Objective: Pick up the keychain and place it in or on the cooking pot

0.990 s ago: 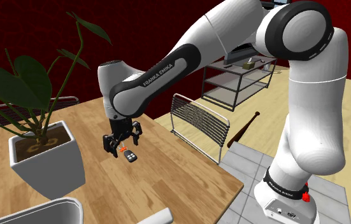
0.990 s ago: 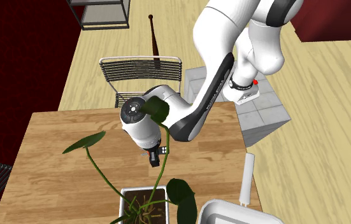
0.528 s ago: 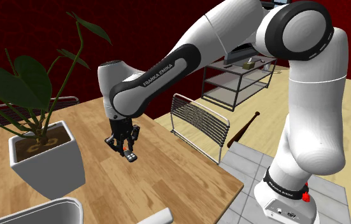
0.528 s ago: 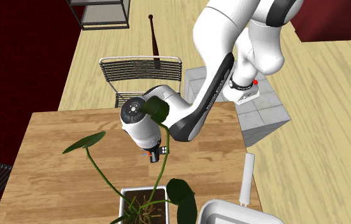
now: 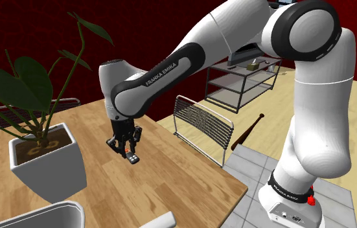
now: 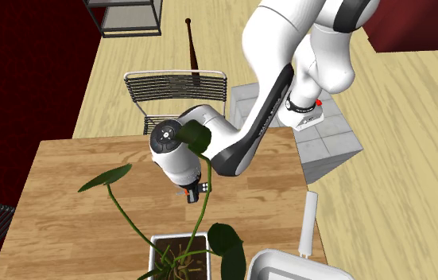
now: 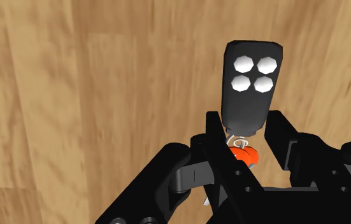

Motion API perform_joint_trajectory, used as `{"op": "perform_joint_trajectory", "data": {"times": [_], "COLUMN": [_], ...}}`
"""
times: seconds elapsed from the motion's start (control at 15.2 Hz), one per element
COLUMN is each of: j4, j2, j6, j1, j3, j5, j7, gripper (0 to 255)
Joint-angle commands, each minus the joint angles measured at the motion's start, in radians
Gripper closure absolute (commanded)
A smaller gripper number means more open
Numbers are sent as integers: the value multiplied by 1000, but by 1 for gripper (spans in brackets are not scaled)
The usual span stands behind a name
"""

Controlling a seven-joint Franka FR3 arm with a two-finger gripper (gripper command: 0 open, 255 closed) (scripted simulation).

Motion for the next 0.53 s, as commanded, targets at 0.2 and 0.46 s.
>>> {"op": "perform_joint_trajectory", "data": {"times": [0.2, 0.46], "j4": [28, 55], "j2": [-30, -52], "j6": [-57, -105], "j1": [-4, -6], "j3": [3, 5], "j5": [9, 16], "j7": [-5, -7], "gripper": [255, 255]}}
